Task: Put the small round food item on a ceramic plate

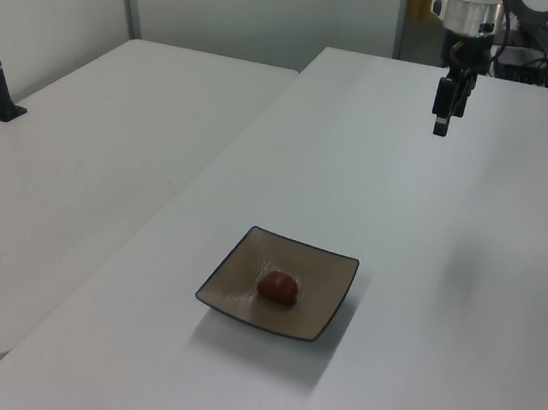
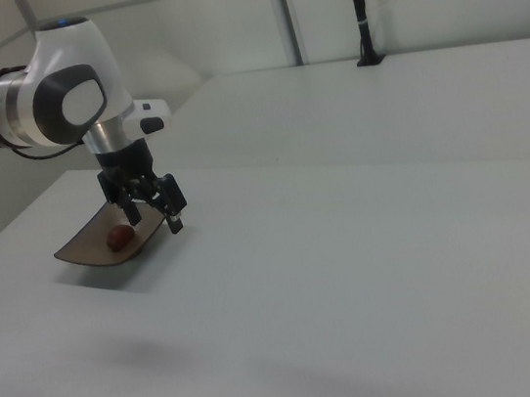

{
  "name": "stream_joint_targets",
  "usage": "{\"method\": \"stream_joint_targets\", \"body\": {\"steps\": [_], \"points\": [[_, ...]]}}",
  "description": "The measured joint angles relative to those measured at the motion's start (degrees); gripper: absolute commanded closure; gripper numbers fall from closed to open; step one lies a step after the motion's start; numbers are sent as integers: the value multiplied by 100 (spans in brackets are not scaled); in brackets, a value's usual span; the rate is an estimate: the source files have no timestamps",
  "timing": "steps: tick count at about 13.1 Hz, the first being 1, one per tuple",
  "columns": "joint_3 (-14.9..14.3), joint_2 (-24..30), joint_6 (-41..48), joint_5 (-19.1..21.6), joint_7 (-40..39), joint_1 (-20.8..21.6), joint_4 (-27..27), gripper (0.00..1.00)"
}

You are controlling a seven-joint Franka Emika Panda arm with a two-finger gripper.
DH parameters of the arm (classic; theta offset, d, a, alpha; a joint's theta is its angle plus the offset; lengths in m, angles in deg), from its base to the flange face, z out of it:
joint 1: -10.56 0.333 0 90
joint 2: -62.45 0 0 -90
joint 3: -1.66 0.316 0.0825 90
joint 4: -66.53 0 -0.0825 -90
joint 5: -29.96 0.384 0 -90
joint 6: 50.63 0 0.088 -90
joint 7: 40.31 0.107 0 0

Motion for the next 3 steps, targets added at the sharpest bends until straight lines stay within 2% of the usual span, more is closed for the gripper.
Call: {"method": "stream_joint_targets", "body": {"steps": [3], "points": [[0, -138, -48, 2, 5, 0, 36, 0]]}}
